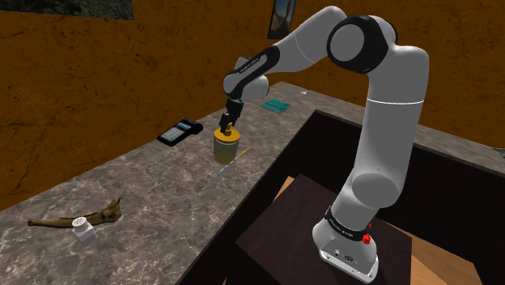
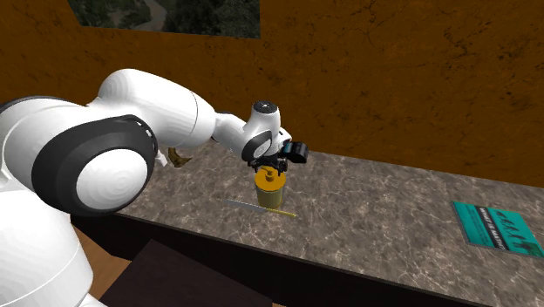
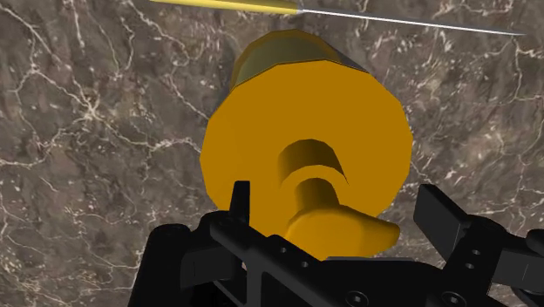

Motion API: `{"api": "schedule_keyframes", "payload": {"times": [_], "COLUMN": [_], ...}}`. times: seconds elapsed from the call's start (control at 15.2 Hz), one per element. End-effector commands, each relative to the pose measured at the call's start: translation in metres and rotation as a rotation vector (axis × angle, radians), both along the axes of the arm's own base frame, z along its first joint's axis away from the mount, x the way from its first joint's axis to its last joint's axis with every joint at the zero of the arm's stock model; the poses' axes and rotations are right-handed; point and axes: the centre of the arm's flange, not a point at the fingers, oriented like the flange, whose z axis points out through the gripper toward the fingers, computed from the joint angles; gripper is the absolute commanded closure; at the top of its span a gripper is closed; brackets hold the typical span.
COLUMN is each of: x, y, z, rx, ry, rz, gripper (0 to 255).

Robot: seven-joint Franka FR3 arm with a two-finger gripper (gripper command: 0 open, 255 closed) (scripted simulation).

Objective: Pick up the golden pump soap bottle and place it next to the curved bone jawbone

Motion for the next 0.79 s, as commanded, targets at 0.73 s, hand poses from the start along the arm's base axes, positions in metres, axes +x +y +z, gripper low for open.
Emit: {"api": "schedule_keyframes", "payload": {"times": [0.73], "x": [0.0], "y": [0.0], "z": [0.011], "rx": [0.0], "ry": [0.0], "rz": [0.0], "gripper": [255]}}
